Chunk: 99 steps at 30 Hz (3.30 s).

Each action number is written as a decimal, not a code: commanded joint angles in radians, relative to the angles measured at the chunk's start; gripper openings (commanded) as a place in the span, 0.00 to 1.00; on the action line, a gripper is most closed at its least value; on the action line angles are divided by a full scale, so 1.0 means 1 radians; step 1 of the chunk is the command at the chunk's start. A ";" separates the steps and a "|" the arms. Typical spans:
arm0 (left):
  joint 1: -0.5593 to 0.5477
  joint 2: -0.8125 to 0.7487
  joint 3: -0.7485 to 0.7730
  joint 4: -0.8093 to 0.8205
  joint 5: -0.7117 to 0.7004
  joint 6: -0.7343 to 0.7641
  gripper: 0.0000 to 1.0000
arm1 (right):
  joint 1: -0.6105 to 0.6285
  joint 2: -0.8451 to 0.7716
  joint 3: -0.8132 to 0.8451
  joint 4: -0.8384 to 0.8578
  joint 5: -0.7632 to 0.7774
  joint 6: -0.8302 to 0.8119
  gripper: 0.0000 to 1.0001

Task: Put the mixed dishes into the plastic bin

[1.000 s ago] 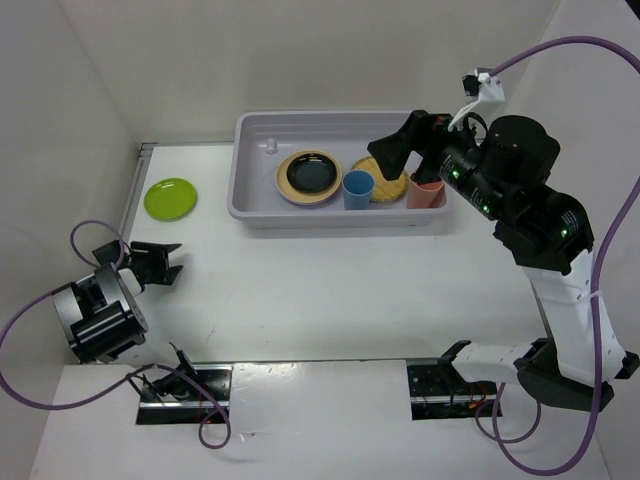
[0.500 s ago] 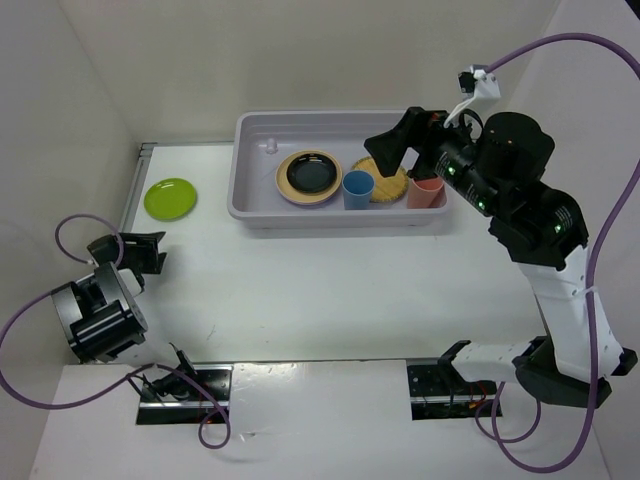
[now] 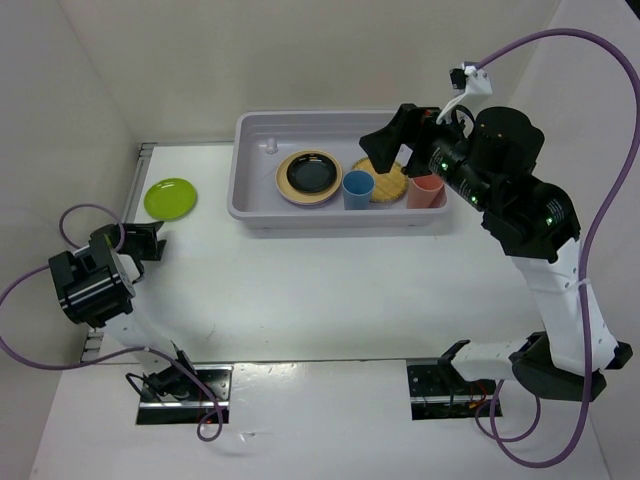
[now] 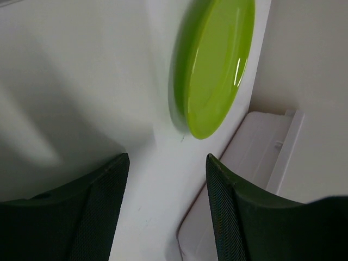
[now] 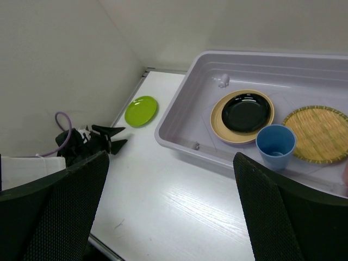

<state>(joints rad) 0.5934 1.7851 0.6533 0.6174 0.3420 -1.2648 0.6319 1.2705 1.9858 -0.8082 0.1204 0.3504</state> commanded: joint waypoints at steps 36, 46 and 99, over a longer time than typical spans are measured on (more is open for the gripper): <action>-0.083 0.318 0.279 0.044 -0.015 -0.082 0.20 | -0.005 0.049 0.105 -0.009 -0.007 -0.008 1.00; -0.083 0.312 0.264 0.044 0.003 -0.102 0.00 | -0.005 -0.002 0.004 0.009 0.004 0.001 1.00; -0.817 0.287 1.041 -0.603 -0.147 0.048 0.00 | -0.023 -0.281 -0.384 0.083 -0.016 0.088 1.00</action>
<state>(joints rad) -0.2157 2.0212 1.5894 0.0540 0.2035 -1.2541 0.6159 1.0077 1.6089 -0.7731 0.1078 0.4305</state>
